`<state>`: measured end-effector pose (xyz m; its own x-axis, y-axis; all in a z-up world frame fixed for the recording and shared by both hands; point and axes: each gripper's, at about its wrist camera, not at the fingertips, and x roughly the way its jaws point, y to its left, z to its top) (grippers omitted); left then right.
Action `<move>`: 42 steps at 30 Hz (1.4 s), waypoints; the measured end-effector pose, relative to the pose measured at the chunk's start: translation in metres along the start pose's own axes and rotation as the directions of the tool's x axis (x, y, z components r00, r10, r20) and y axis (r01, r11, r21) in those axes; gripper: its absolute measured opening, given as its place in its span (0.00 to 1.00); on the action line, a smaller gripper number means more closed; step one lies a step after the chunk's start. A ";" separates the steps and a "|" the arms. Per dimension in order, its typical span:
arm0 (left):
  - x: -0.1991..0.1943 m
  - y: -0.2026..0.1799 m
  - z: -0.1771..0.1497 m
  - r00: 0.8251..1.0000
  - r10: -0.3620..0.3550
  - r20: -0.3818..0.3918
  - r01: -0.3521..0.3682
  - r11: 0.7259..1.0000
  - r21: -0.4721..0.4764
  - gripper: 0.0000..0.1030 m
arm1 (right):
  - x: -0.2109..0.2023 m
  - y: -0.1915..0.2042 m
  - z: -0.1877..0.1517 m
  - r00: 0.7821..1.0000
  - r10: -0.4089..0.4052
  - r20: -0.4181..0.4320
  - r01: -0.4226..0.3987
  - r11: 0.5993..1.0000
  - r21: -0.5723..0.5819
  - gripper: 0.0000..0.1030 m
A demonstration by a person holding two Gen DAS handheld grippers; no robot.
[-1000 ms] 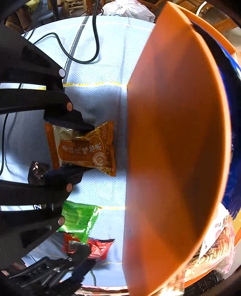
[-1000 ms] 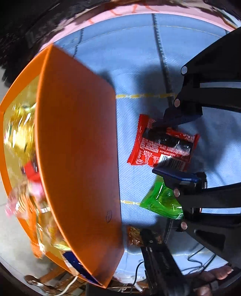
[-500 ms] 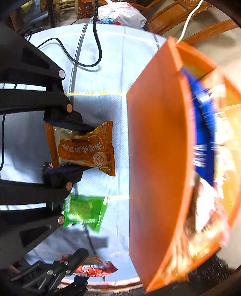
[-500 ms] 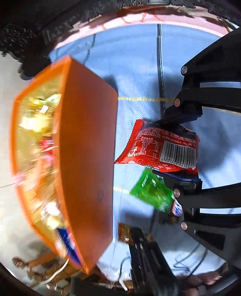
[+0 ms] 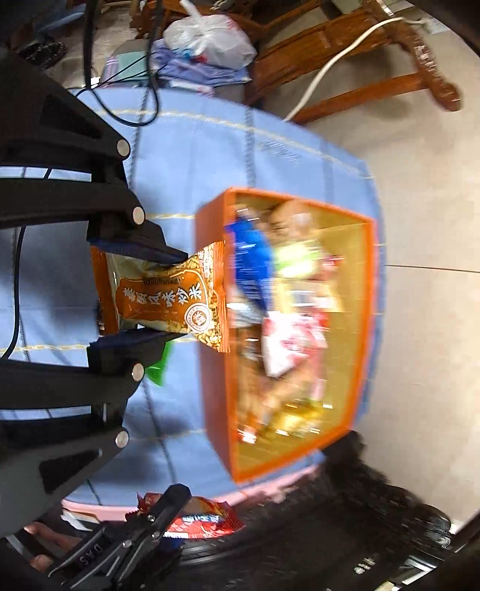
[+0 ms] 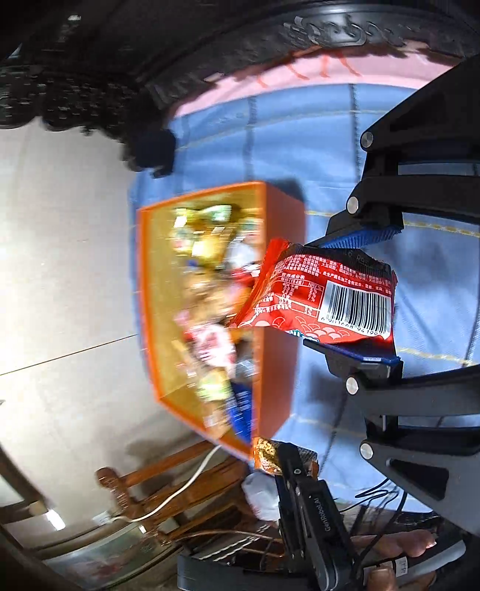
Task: Organize snacks
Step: 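Carry both packets over the orange box and open both tools to drop them, then move both tools back to the chocolate bar and green packet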
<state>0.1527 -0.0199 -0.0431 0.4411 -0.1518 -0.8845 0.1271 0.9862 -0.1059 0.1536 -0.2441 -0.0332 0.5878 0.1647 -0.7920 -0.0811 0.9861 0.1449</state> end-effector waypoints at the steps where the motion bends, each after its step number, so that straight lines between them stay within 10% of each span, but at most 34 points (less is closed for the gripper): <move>1: -0.006 0.000 0.008 1.000 0.001 0.019 -0.001 1.000 0.001 0.32 | -0.002 0.000 0.005 1.000 -0.001 0.013 0.001 1.000 0.000 0.43; 17: 0.007 0.002 0.103 0.993 0.040 0.113 -0.034 0.998 -0.054 0.35 | 0.031 0.001 0.094 0.992 -0.034 0.118 0.034 0.999 -0.002 0.43; 19: 0.016 0.004 0.112 0.990 0.075 0.123 -0.065 0.994 -0.085 0.77 | 0.047 -0.004 0.100 0.993 -0.048 0.105 0.045 0.999 0.026 0.45; 21: 0.026 0.005 0.120 0.982 0.143 0.123 -0.131 0.986 -0.105 0.95 | 0.055 -0.007 0.104 0.990 -0.084 0.109 0.079 0.996 0.049 0.71; 23: 0.030 0.005 0.123 0.980 0.149 0.131 -0.136 0.986 -0.100 0.96 | 0.052 -0.007 0.102 0.983 -0.113 0.143 0.103 0.992 0.077 0.88; 42: 0.026 0.002 0.035 0.989 0.142 0.041 -0.143 0.989 0.046 0.96 | 0.019 0.004 0.010 0.999 -0.029 0.029 0.029 0.999 0.026 0.88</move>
<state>0.1958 -0.0244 -0.0505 0.4911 -0.0132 -0.8710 0.1035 0.9937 0.0432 0.1723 -0.2371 -0.0422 0.6129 0.1350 -0.7786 -0.0434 0.9896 0.1375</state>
